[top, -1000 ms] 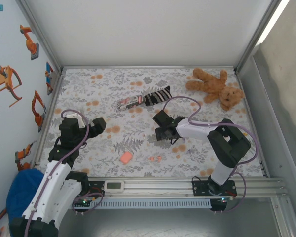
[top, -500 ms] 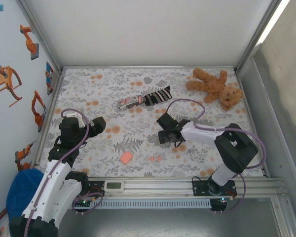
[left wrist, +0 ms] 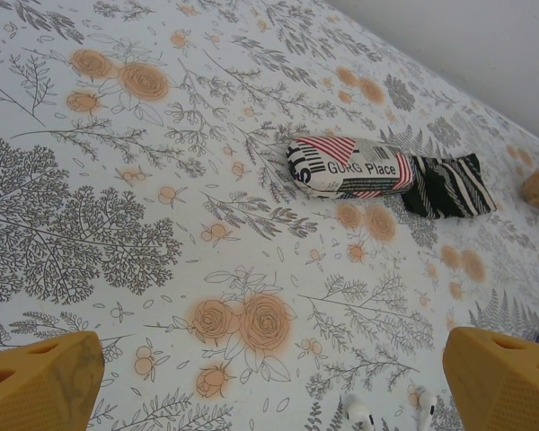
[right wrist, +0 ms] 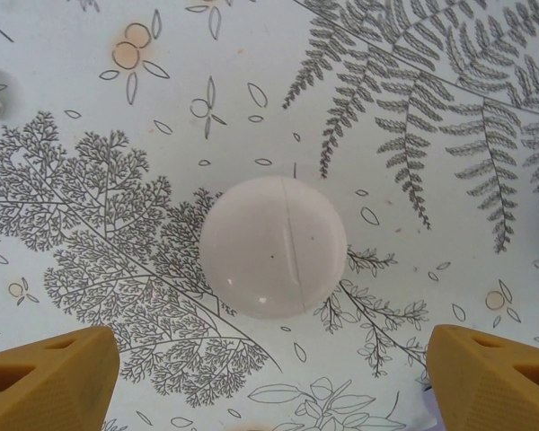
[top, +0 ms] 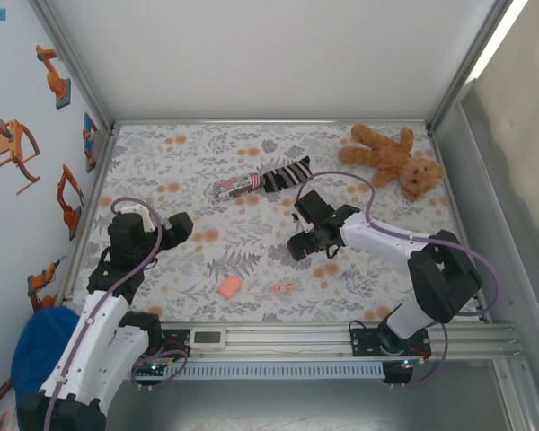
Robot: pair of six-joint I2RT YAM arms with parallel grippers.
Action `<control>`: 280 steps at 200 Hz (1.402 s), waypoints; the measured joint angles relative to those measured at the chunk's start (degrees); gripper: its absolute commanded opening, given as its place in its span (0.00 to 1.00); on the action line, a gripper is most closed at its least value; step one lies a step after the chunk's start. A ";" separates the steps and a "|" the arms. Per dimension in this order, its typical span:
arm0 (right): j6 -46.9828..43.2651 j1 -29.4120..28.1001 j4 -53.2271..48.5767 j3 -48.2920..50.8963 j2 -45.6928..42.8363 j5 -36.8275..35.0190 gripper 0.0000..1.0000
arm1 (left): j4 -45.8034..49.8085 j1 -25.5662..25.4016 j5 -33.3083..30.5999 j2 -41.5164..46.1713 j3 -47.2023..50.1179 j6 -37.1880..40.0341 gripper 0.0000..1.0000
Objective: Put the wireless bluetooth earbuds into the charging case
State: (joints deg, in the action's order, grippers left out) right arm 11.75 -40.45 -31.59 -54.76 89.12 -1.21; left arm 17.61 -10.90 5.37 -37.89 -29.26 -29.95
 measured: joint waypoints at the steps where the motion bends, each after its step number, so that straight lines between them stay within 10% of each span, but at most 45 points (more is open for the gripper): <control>1: -0.11 0.00 -0.09 -0.09 0.07 0.00 0.88 | 0.00 0.00 0.00 0.00 0.00 0.00 0.96; 280: -8.02 2.56 -1.57 -7.21 13.49 2.75 0.50 | 0.50 -0.13 0.13 -1.36 -1.11 0.15 0.96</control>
State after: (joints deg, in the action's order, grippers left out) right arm 3.73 -37.89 -33.17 -61.98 102.61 1.54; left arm 18.11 -11.03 5.50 -39.24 -30.37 -29.80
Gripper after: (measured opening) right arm 0.510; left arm 0.963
